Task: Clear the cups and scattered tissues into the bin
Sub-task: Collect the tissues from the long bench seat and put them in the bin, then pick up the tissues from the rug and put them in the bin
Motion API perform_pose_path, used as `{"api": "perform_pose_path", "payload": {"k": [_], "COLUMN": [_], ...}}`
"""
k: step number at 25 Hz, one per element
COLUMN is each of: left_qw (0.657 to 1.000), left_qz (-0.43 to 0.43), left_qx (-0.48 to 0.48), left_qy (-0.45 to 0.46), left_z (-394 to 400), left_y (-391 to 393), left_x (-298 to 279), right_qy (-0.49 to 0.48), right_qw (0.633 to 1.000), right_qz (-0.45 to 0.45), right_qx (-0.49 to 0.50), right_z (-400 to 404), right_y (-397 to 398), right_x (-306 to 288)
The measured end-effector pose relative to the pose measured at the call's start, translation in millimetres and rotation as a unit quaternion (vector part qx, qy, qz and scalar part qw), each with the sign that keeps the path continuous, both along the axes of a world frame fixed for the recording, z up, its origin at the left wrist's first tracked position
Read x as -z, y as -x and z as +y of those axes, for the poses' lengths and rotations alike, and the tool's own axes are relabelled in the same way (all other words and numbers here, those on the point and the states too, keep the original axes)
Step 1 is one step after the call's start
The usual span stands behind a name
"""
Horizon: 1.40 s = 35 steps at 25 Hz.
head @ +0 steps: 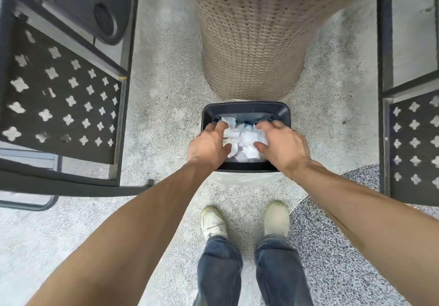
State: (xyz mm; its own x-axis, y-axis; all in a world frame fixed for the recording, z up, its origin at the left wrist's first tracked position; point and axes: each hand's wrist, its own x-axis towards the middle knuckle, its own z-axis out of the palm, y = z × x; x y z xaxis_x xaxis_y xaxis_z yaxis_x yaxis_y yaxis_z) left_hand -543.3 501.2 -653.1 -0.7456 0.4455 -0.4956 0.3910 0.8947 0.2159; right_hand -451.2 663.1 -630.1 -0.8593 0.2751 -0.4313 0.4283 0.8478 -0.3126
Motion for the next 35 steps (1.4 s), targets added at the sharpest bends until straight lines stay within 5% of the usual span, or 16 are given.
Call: {"api": "perform_pose_path", "payload": {"k": [9, 20, 26, 35], "left_qw": [0.991, 0.938, 0.911, 0.870], "left_qz": [0.041, 0.209, 0.248, 0.200], "left_qx": [0.025, 0.130, 0.189, 0.321], "left_qy": [-0.125, -0.243, -0.270, -0.317], "left_z": [6.8, 28.6, 18.8, 43.1], "left_y": [-11.6, -57.2, -84.8, -164.2], "left_x": [-202.8, -504.2, -567.9, -582.2], "right_qy": [-0.039, -0.141, -0.191, -0.268], "right_qw": [0.989, 0.958, 0.943, 0.908], "right_qz": [0.141, 0.249, 0.266, 0.212], "right_qx": [0.002, -0.002, 0.060, 0.243], "right_z": [35.0, 50.0, 37.0, 22.6], "right_y": [-24.1, -85.3, -143.0, -310.6], "right_x": [-197.4, -477.5, -537.1, -577.0]}}
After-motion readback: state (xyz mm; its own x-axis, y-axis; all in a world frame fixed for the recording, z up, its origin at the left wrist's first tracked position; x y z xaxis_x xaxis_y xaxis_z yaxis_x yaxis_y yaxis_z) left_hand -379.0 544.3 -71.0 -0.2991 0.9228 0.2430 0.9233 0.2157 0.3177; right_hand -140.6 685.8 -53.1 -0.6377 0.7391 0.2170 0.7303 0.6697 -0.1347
